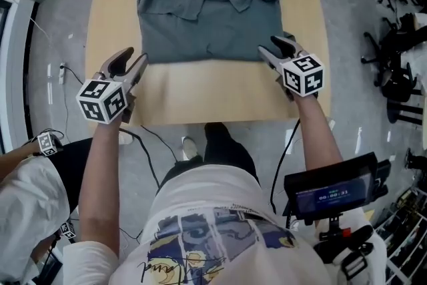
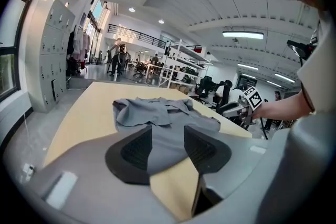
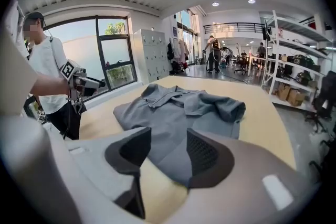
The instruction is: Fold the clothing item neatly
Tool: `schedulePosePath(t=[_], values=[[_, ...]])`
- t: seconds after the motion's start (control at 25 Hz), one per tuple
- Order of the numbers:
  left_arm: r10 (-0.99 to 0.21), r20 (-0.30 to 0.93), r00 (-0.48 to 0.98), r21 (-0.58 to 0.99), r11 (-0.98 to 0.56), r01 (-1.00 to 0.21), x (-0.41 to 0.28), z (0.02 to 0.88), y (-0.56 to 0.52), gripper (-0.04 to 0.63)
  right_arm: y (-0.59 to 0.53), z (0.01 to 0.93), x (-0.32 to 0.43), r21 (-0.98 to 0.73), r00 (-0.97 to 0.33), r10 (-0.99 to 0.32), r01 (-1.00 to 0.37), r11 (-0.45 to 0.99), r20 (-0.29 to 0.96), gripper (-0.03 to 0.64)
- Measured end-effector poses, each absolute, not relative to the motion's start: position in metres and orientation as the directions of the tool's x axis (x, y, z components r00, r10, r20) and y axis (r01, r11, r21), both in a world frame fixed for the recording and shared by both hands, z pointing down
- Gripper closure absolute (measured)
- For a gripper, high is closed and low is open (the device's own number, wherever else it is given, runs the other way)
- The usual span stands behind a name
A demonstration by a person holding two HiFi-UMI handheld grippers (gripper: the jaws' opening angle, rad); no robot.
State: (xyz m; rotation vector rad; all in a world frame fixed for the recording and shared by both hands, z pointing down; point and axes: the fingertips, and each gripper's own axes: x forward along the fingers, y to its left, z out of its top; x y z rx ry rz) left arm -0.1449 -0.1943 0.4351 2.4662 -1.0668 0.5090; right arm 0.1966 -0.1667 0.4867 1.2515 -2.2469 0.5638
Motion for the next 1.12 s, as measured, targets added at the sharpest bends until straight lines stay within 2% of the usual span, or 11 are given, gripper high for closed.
schedulePosePath(t=[0.8,1.12], values=[[-0.527,0.447,0.723,0.23,-0.713,-0.662,-0.157,0.42,-0.006,0.443,0.018,0.456,0.107,-0.144,-0.454,-0.693,-0.877,0.458,0.56,0.407],[-0.518,0.433,0.738,0.22,-0.733,-0.644,-0.171,0.401,0.061,0.48,0.081,0.424,0.073,-0.092,-0.459,-0.722,-0.869,0.486,0.518,0.419]])
